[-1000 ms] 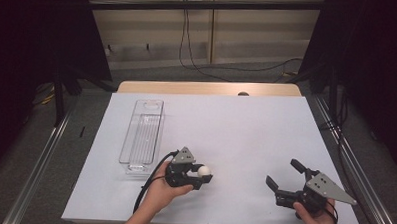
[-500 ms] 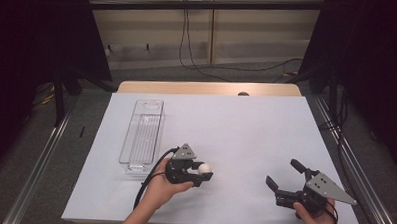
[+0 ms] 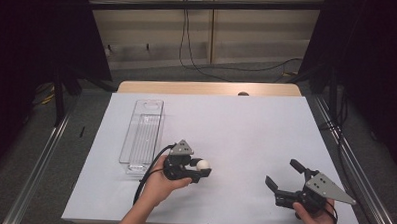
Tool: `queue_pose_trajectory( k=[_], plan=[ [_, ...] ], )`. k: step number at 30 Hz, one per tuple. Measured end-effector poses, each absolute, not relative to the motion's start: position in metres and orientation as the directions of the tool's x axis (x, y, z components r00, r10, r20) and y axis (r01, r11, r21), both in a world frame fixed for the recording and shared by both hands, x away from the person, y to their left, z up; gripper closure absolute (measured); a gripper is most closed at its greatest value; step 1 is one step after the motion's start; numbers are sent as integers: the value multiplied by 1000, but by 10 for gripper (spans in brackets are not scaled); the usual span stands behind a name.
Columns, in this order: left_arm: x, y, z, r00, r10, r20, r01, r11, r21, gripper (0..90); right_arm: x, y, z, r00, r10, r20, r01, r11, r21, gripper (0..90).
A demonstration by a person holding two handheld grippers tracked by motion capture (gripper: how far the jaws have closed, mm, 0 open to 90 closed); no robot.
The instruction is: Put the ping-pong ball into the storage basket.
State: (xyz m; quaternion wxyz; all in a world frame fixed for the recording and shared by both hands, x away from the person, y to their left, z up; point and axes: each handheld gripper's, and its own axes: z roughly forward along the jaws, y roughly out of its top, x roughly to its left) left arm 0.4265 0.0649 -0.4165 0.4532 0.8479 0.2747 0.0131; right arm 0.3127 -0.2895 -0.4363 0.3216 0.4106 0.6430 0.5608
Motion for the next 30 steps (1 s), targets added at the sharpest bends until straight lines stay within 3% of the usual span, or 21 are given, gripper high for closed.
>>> queue_pose_trajectory(
  k=[30],
  plan=[
    [438, 70, -405, 840, 486, -244, 471, -426, 773, 510, 313, -290, -437, -459, 887, 46, 168, 36, 985, 16]
  ],
)
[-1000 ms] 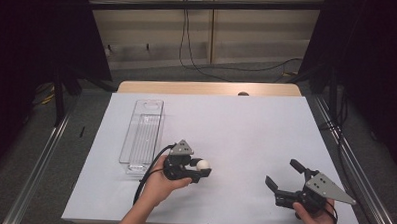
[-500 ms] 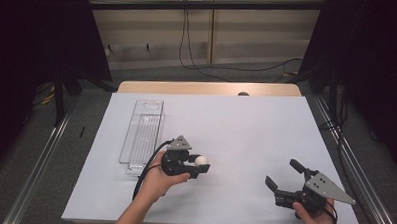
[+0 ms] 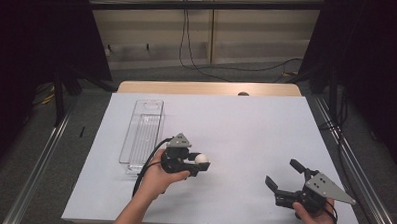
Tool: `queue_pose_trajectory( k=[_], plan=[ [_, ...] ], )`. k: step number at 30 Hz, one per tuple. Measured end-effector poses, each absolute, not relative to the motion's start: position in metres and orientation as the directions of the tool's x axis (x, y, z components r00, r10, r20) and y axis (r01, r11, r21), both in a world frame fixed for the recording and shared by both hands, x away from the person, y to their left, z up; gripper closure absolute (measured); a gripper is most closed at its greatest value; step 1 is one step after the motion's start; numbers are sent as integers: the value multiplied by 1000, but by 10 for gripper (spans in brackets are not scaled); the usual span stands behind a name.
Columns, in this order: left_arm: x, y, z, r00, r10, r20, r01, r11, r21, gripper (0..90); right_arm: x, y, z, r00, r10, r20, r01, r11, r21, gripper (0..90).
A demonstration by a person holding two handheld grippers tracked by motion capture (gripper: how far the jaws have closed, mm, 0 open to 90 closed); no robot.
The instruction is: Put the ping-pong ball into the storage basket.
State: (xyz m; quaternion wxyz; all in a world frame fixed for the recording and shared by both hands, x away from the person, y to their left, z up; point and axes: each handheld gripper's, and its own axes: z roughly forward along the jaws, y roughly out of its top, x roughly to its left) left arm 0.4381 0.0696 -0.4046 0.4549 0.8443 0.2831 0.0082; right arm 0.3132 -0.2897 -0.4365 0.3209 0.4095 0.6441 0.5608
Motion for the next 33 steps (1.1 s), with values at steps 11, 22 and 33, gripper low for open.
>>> queue_pose_trajectory(
  k=[11, 22, 33],
  plan=[
    [441, 73, -403, 833, 493, -252, 479, -415, 773, 510, 313, -289, -437, -458, 888, 48, 170, 35, 985, 16],
    [443, 79, -400, 828, 499, -256, 482, -400, 779, 510, 314, -289, -437, -459, 888, 43, 167, 39, 985, 16],
    [445, 82, -399, 820, 514, -252, 489, -399, 775, 510, 313, -288, -437, -457, 888, 48, 170, 34, 985, 17]
  ],
)
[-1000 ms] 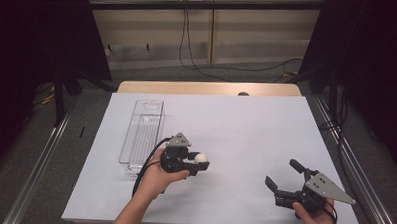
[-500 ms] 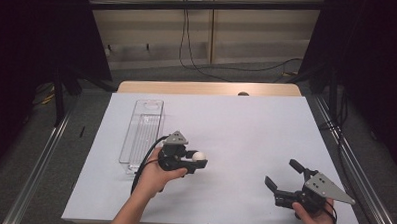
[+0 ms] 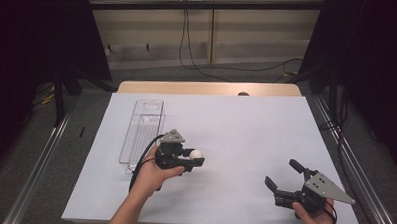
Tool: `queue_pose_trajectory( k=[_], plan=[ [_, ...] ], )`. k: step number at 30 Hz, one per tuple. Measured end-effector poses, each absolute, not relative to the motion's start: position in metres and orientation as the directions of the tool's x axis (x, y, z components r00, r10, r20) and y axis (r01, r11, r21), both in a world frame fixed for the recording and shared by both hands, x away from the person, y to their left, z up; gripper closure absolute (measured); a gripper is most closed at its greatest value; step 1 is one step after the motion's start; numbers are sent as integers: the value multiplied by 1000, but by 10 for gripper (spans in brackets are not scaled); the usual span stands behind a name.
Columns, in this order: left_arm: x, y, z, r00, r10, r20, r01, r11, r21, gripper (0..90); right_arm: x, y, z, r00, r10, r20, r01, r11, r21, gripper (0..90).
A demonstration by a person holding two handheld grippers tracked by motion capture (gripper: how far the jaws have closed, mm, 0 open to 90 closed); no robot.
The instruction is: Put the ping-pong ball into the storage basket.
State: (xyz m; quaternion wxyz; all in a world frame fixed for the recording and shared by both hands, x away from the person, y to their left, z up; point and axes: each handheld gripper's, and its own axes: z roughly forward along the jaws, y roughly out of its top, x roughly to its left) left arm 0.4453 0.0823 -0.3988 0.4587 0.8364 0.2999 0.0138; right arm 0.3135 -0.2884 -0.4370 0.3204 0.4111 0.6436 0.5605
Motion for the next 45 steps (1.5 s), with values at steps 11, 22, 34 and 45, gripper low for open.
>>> queue_pose_trajectory(
  k=[11, 22, 34, 45],
  plan=[
    [447, 88, -396, 814, 525, -248, 489, -390, 780, 510, 314, -288, -437, -459, 887, 41, 166, 40, 985, 16],
    [449, 93, -392, 807, 533, -256, 501, -386, 775, 511, 314, -289, -437, -461, 886, 40, 166, 42, 985, 16],
    [451, 98, -388, 794, 546, -267, 513, -366, 776, 511, 314, -288, -437, -463, 885, 41, 167, 41, 985, 17],
    [453, 101, -387, 782, 562, -271, 526, -360, 771, 511, 314, -288, -437, -460, 887, 45, 168, 37, 985, 17]
  ],
)
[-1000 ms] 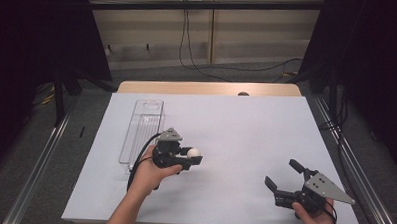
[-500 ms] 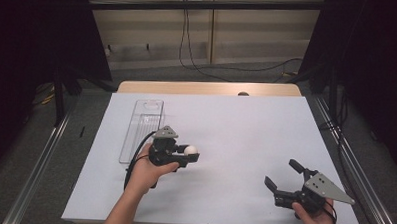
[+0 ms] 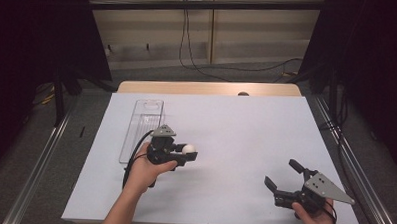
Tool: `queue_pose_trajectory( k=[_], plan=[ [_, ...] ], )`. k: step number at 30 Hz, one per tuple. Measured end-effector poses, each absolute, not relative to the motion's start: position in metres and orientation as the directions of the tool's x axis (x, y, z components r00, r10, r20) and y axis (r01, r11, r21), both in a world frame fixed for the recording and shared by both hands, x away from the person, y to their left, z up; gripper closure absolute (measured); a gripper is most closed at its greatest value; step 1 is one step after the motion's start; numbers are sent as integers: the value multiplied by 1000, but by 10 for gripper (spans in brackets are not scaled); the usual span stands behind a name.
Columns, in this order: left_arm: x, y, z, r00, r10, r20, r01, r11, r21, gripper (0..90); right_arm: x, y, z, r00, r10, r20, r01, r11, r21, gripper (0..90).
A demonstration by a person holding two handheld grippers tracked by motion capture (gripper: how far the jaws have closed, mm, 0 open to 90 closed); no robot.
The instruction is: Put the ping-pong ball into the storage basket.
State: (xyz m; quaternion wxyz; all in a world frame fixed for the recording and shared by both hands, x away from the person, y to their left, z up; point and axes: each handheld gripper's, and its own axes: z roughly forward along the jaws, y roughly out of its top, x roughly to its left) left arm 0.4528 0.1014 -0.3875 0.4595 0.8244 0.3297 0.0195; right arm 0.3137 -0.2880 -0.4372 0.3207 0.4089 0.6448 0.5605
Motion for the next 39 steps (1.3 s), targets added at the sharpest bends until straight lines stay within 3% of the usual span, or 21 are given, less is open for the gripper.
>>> queue_pose_trajectory(
  k=[39],
  plan=[
    [458, 113, -382, 760, 590, -272, 536, -332, 776, 510, 314, -288, -437, -465, 884, 45, 170, 39, 985, 17]
  ],
)
